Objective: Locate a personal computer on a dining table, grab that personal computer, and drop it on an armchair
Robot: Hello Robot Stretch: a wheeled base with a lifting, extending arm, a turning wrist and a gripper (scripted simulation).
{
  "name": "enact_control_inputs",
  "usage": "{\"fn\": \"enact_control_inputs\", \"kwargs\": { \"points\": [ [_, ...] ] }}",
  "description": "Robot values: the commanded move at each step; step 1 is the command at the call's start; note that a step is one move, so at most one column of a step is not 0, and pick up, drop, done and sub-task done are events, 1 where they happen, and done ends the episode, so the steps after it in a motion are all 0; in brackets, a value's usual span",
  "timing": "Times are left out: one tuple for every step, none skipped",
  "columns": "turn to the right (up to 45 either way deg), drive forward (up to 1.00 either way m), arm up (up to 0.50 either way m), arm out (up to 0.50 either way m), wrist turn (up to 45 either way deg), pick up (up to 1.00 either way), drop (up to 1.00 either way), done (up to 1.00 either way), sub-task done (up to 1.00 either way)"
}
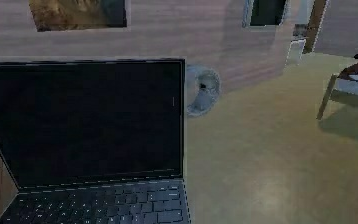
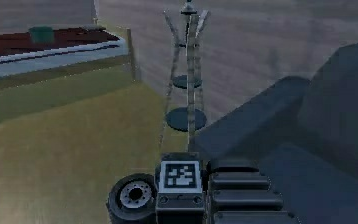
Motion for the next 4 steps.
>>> {"fn": "enact_control_inputs", "kwargs": {
  "points": [
    [-45.0,0.0,0.0,0.0,0.0,0.0,0.0,0.0,0.0],
    [-45.0,0.0,0.0,0.0,0.0,0.0,0.0,0.0,0.0],
    [-45.0,0.0,0.0,0.0,0.0,0.0,0.0,0.0,0.0],
    [-30.0,0.0,0.0,0.0,0.0,0.0,0.0,0.0,0.0]
  ]
}}
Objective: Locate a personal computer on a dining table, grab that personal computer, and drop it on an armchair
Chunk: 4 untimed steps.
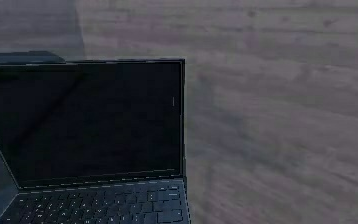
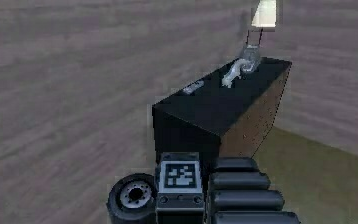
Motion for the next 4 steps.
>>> {"fn": "enact_control_inputs", "kwargs": {
  "points": [
    [-45.0,0.0,0.0,0.0,0.0,0.0,0.0,0.0,0.0],
    [-45.0,0.0,0.0,0.0,0.0,0.0,0.0,0.0,0.0],
    [-45.0,0.0,0.0,0.0,0.0,0.0,0.0,0.0,0.0],
    [-42.0,0.0,0.0,0.0,0.0,0.0,0.0,0.0,0.0]
  ]
}}
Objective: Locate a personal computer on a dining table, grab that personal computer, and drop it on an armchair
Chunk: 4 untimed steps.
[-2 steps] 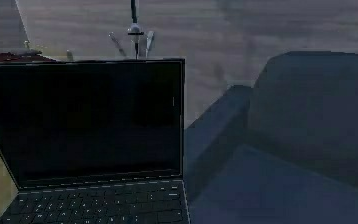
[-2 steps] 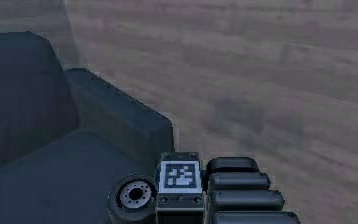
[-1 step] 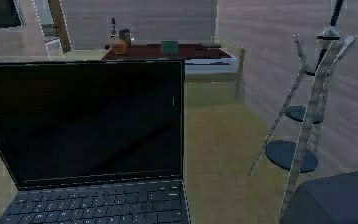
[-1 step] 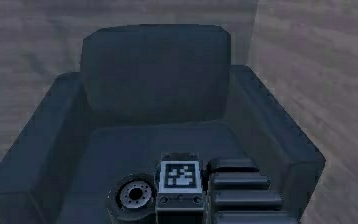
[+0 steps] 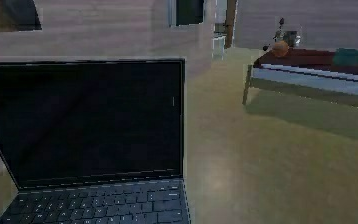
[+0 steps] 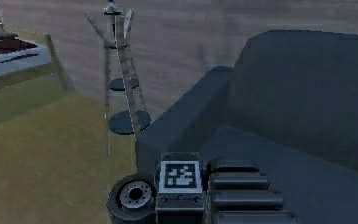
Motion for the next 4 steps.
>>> {"fn": "enact_control_inputs", "kwargs": {
  "points": [
    [45.0,0.0,0.0,0.0,0.0,0.0,0.0,0.0,0.0],
    [45.0,0.0,0.0,0.0,0.0,0.0,0.0,0.0,0.0],
    [45.0,0.0,0.0,0.0,0.0,0.0,0.0,0.0,0.0],
    [24.0,0.0,0.0,0.0,0.0,0.0,0.0,0.0,0.0]
  ]
}}
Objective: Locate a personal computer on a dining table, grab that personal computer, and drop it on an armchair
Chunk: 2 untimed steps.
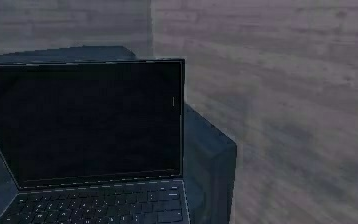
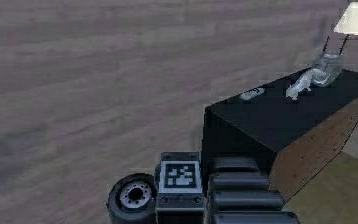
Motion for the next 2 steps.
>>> {"fn": "enact_control_inputs", "kwargs": {
  "points": [
    [3.0,0.0,0.0,0.0,0.0,0.0,0.0,0.0,0.0],
    [-45.0,0.0,0.0,0.0,0.0,0.0,0.0,0.0,0.0]
  ]
}}
